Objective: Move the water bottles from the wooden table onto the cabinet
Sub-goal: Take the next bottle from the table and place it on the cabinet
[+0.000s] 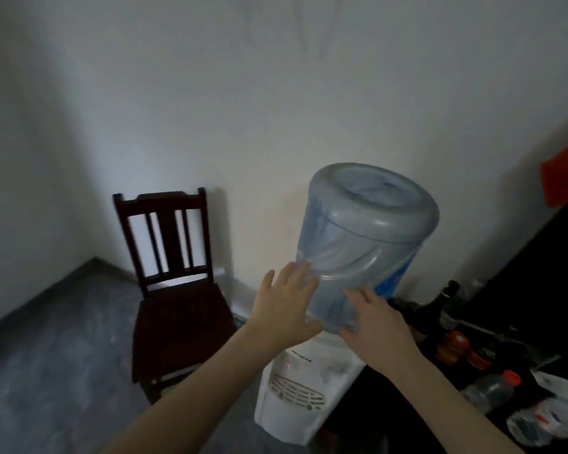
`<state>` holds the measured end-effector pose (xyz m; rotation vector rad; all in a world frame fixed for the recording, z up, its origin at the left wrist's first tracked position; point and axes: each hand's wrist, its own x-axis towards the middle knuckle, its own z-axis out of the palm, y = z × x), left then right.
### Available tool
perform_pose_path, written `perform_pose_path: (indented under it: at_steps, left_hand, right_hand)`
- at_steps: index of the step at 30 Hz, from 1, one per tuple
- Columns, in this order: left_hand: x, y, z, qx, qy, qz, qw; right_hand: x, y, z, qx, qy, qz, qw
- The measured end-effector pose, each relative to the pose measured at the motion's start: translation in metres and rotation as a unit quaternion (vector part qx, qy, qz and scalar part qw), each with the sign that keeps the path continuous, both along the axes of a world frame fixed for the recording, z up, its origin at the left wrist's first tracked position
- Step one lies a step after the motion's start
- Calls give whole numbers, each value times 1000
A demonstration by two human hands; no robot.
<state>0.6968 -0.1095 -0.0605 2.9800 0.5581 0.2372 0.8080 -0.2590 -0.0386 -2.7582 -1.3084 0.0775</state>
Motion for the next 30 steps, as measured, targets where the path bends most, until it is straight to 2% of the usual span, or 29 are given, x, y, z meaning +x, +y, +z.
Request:
perform_pose_path:
  at_steps: [7, 14, 22, 30]
  left_hand:
    - [-145, 25, 4, -7, 41, 220, 975]
    - [-324, 8, 20, 2, 26, 425, 905]
    - [-529, -78, 25, 17, 1, 613, 790]
    - [-690, -218, 27, 0, 21, 774, 633]
  right_hand:
    - [-83, 80, 1, 4, 45, 194, 980]
    - [-232, 130, 16, 27, 38, 367, 929]
    - [-440, 131, 30, 18, 44, 528, 848]
    - [-640, 66, 29, 11, 48, 677, 734]
